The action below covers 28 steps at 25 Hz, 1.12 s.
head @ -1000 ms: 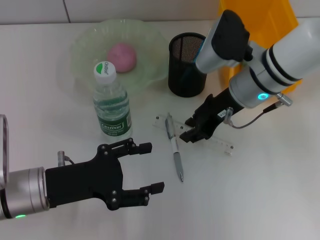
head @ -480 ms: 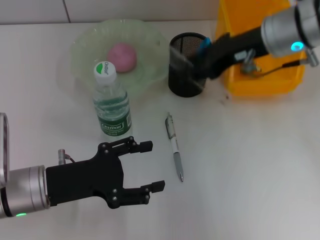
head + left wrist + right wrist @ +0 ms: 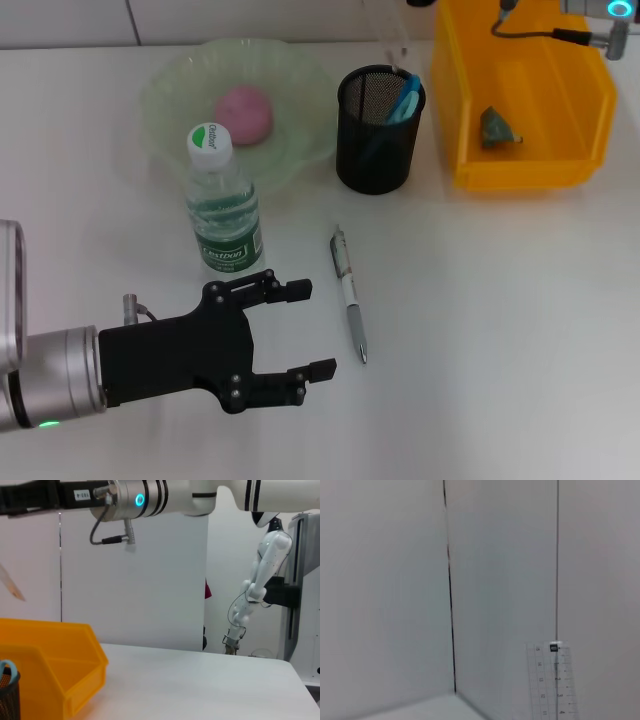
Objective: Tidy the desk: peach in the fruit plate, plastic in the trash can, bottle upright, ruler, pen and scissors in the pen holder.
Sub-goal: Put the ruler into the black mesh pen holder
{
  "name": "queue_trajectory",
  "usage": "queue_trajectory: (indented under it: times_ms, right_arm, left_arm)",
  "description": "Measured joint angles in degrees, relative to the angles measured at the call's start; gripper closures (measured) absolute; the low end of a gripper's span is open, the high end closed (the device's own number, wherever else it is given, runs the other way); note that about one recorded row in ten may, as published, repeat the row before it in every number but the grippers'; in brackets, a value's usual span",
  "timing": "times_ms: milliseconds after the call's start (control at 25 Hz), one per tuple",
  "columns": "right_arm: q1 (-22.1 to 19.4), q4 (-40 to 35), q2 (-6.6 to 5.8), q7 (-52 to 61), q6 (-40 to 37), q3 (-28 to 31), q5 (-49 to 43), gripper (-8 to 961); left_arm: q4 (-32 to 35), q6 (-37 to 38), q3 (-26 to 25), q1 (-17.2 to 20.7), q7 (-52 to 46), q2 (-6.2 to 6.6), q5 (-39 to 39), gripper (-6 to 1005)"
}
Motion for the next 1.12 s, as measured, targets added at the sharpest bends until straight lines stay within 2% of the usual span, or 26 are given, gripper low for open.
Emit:
queue_trajectory:
  times_ms: [120,160,200,440,520,560,800,1120]
  right_arm:
    - [0.32,6.06,0.08,-10.25,1.7,-0.06,9.31,573]
    - [0.52,10.71,0.09,-17.38,2.08,-0.08,16.83,573]
    - [0.52,10.71,0.09,-17.38,2.08,-0.08,16.83,573]
    - [3.5,30.15,0.34,-43.19,0.65,-0.14,37.43,573]
    - [4.32,32.91,0.36,-45.82,0.53,-0.14,38.94,573]
    - [5.67,36.66,0.4,-48.95,0.45,-0.17,40.49,573]
    - [8.56,43.64,0.64,-54.4,0.48,-0.22,41.6,572]
    - [8.63,47.42,0.66,-59.27,-1.44,-0.2,43.65,572]
  left_arm:
    - [-0.01,-0.29,0.02,0.0,0.02,0.0,0.0,186]
    - [-0.04,-0.51,0.03,0.0,0.07,0.01,0.0,186]
    - [-0.05,-0.59,0.04,0.01,0.09,0.01,0.0,186]
    - [-0.11,-1.1,0.26,-0.07,0.3,0.02,0.0,187]
    - [-0.11,-1.1,0.29,-0.11,0.44,0.02,0.0,187]
    - [-0.11,-1.11,0.31,-0.17,0.68,0.02,0.0,186]
    - [-0.51,-1.56,0.31,-0.25,1.8,-0.06,-0.03,186]
    - [-2.87,-1.08,-0.16,-0.4,3.96,-0.16,-0.54,187]
